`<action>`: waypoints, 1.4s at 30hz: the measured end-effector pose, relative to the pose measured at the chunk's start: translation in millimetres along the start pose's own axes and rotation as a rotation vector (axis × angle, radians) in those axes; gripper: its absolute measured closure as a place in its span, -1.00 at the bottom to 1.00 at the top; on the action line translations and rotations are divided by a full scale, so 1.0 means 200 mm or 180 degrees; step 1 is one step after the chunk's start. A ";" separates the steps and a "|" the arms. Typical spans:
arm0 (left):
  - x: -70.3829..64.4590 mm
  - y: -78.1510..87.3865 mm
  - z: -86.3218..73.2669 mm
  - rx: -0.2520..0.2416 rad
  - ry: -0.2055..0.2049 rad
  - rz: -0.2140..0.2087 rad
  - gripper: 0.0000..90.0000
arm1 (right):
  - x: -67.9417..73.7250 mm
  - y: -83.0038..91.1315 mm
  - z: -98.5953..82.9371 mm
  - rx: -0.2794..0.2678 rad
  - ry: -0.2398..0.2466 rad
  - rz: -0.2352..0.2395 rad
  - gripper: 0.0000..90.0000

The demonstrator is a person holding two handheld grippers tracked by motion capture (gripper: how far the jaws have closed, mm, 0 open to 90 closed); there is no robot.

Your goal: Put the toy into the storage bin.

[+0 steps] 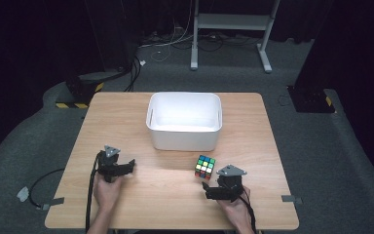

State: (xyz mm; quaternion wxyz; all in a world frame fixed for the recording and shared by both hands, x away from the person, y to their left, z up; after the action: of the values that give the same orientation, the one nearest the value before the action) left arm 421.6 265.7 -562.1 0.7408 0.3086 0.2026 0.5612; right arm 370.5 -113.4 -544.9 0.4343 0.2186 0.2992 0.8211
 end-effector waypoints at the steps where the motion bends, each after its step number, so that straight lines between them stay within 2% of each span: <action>1: 0.00 0.00 0.00 0.0000 0.0000 0.0000 -0.67 | 0.00 -0.01 0.01 -0.0006 0.0010 0.0000 -0.79; 15: 0.00 0.00 0.00 0.0000 -0.0001 -0.0001 -0.67 | 0.02 -0.06 0.09 0.0076 0.0093 0.0031 -0.79; 19: 0.00 0.00 0.00 0.0000 0.0000 -0.0001 -0.67 | 0.02 -0.08 0.11 0.0046 0.0072 0.0028 -0.79; 25: 0.00 0.00 0.00 0.0000 0.0000 -0.0001 -0.67 | 0.02 -0.10 0.14 0.0051 0.0126 0.0000 -0.79; 37: 0.00 0.00 0.00 0.0000 0.0000 -0.0001 -0.67 | 0.03 -0.18 0.17 0.0091 0.0134 -0.0001 -0.79; 42: 0.00 0.00 0.00 0.0000 0.0000 -0.0001 -0.67 | 0.02 -0.20 0.17 0.0039 0.0103 -0.0001 -0.79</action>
State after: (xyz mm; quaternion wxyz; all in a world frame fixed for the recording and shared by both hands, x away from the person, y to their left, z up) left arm 421.6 265.7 -562.1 0.7408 0.3086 0.2026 0.5611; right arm 412.9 -81.3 -547.2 0.4282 0.2079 0.3113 0.8225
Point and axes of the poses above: each handheld gripper's, and its own axes: y roughly backward along the jaws, z roughly out of its top, x roughly to its left, the point moved 5 cm from there along -y, roughly forward along the jaws, and after that the axes turned 4 degrees about -y, right-handed, at the moved point
